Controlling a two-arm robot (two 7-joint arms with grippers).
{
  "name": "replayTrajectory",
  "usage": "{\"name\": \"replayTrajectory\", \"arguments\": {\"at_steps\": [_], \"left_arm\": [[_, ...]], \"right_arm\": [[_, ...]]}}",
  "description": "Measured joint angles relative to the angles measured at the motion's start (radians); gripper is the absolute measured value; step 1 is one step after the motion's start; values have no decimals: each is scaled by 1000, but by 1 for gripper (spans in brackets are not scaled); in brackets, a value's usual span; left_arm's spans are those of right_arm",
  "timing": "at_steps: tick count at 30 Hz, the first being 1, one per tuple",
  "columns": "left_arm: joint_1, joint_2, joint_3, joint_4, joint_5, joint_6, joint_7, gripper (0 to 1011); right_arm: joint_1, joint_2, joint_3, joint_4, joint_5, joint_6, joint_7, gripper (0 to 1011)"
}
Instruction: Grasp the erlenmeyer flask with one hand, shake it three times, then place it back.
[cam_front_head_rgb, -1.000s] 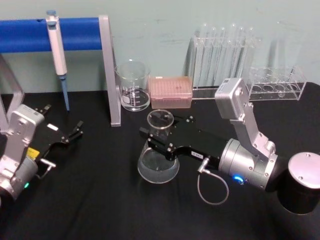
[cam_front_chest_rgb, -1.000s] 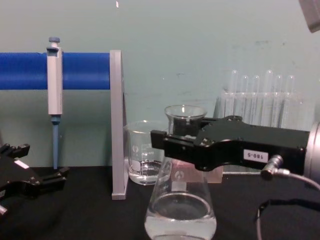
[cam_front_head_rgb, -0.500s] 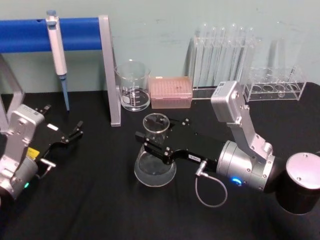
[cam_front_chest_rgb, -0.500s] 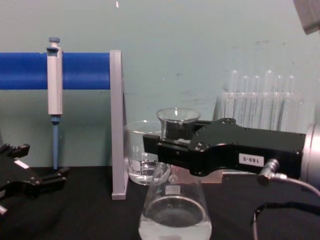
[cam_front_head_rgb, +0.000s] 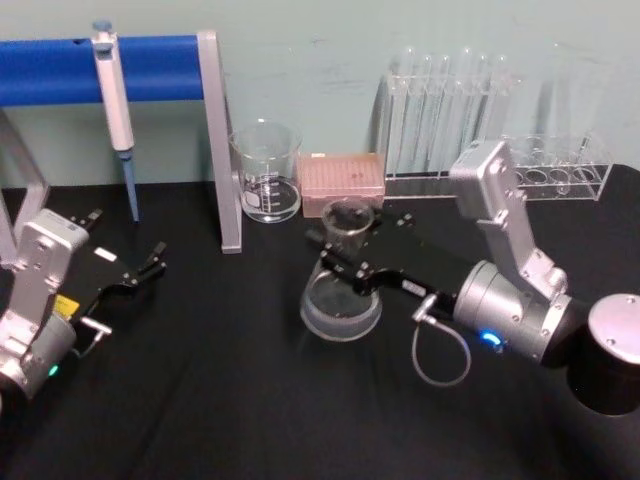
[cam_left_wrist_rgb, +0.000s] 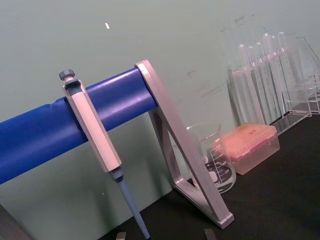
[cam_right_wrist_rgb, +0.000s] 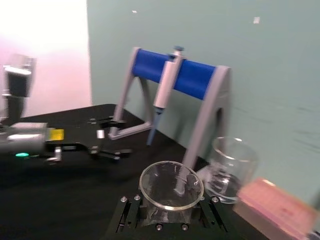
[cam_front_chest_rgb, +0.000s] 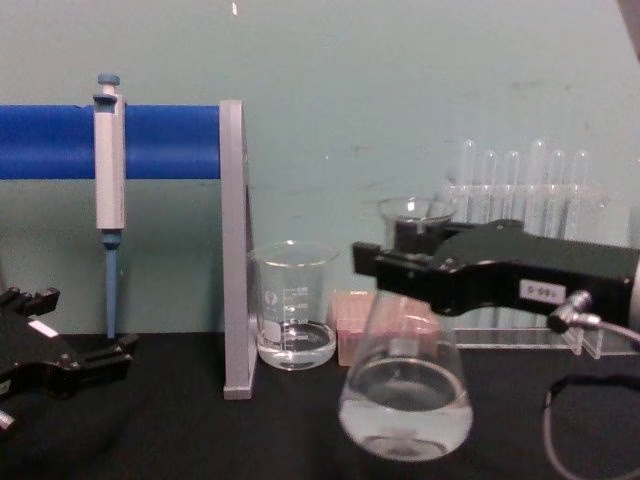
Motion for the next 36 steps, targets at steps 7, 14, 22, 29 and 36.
{"name": "replayTrajectory", "arguments": {"at_steps": [7,14,22,29,36], "left_arm": [[0,0,0,0,0,0,0,1001],[0,0,0,0,0,0,0,1001],[0,0,0,0,0,0,0,1001],[0,0,0,0,0,0,0,1001],[0,0,0,0,0,0,0,1001]], "right_arm": [[-1,-5,45,21,-12,-2,-42,449],[-5,-11,90,38,-25,-2,-76,449],[-13,-19,143,54,-43,3,-110,449],[-18,-26,172,62,-57,7,-120,449],[-22,-35,186,65,-67,12,-120,449]]}}
